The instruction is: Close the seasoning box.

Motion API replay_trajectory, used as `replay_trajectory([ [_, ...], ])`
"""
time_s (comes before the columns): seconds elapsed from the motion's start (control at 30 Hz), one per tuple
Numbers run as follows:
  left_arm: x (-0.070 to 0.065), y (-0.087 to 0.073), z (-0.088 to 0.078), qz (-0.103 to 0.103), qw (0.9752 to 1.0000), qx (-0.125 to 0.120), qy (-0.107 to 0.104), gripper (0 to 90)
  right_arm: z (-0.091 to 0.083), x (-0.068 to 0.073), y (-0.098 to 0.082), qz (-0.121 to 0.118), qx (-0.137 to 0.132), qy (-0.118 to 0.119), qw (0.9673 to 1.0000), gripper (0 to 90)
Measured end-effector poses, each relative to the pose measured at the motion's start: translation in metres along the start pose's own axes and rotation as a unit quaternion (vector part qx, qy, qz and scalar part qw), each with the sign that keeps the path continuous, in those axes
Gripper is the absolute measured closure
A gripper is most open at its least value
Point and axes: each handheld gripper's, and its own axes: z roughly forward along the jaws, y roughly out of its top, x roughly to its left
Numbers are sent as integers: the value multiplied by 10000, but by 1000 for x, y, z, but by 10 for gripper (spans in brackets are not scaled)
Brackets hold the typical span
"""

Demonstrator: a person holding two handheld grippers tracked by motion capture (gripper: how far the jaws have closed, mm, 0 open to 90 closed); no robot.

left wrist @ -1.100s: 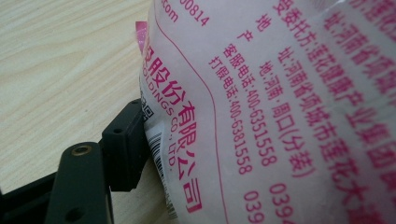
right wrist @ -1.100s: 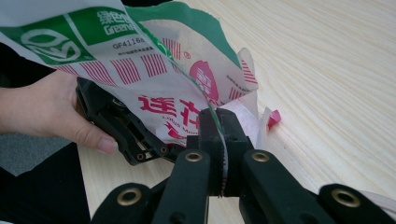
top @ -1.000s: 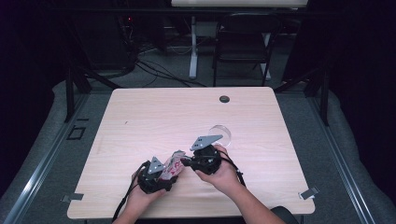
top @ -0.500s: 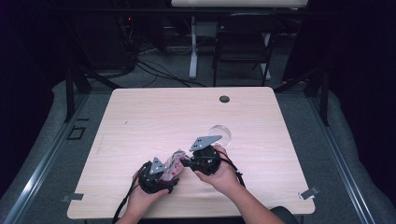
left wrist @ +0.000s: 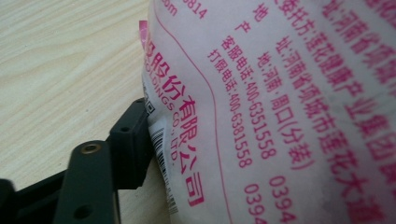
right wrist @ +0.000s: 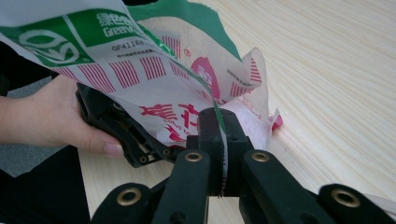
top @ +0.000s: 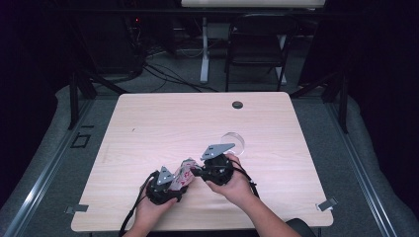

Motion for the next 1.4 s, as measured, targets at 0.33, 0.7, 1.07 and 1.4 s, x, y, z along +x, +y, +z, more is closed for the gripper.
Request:
replay_trajectory([
  [0.33, -1, -1, -2, 69, 9999, -88, 52, 535, 0, 0, 0, -13, 5, 18, 10000, 900],
  [0.7, -1, 4, -8, 172, 9998, -92, 90, 582, -4, -1, 0, 13, -95, 61, 9999, 900],
  [1.07, -3, 8, -17, 411, 9985, -245, 281, 588, -11, -5, 0, 125, -323, 29, 9994, 900],
  [1.4, -6, 14, -28, 610, 9961, -429, 463, 598, -20, -13, 1, 230, -446, 56, 9987, 900],
])
